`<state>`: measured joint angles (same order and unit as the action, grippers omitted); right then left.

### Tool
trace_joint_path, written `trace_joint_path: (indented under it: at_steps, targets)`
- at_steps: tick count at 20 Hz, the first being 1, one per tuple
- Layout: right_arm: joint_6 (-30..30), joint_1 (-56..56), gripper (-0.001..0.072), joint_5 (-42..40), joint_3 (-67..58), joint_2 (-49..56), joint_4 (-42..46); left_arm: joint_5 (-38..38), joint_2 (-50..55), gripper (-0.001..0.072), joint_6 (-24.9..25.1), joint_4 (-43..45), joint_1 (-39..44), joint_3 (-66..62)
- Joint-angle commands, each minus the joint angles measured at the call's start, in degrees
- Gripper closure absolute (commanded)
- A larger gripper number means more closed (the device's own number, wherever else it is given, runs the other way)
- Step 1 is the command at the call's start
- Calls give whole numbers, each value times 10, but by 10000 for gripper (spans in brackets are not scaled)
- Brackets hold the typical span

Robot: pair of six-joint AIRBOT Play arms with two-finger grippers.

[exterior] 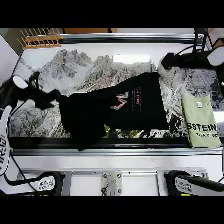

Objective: Fold the clothes and pants, and hang the long-sleeved shirts on hangers.

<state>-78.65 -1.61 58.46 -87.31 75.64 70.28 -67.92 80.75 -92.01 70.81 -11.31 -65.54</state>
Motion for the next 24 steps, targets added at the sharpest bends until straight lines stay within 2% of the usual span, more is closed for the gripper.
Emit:
trace_joint_path:
  at_steps: [1, 5, 9, 14, 15, 16, 17, 18, 21, 22, 24]
  targets:
    - [14, 5, 83, 41, 124, -100, -26, 47, -59, 21, 8, -3, -30, 170]
    - [14, 8, 83, 41, 205, -159, -81, 106, -61, 21, 21, -50, -38, 247]
    - [13, 7, 83, 41, 215, -168, -106, 155, -57, 22, 40, -119, -31, 264]
    - [13, 7, 83, 36, 215, -167, -116, 152, -6, 24, 38, -124, 36, 221]
    - [13, 7, 83, 40, 215, -167, -116, 151, 4, 173, 33, -123, 50, 210]
    - [14, 4, 83, 47, 215, -167, -113, 149, 11, 424, 33, -123, 60, 199]
    - [13, -1, 83, 58, 215, -168, -101, 146, 12, 635, 33, -123, 67, 191]
    - [13, -13, 83, 77, 217, -168, -88, 143, 7, 701, 33, -119, 70, 185]
    - [-12, -82, 83, 144, 263, -169, -38, 128, -29, 701, 33, -91, 71, 181]
    - [-51, -111, 82, 149, 297, -171, -11, 115, -43, 701, 33, -80, 71, 181]
    - [-165, -180, 82, 133, 389, -172, 42, 94, -64, 701, 44, -74, 71, 181]
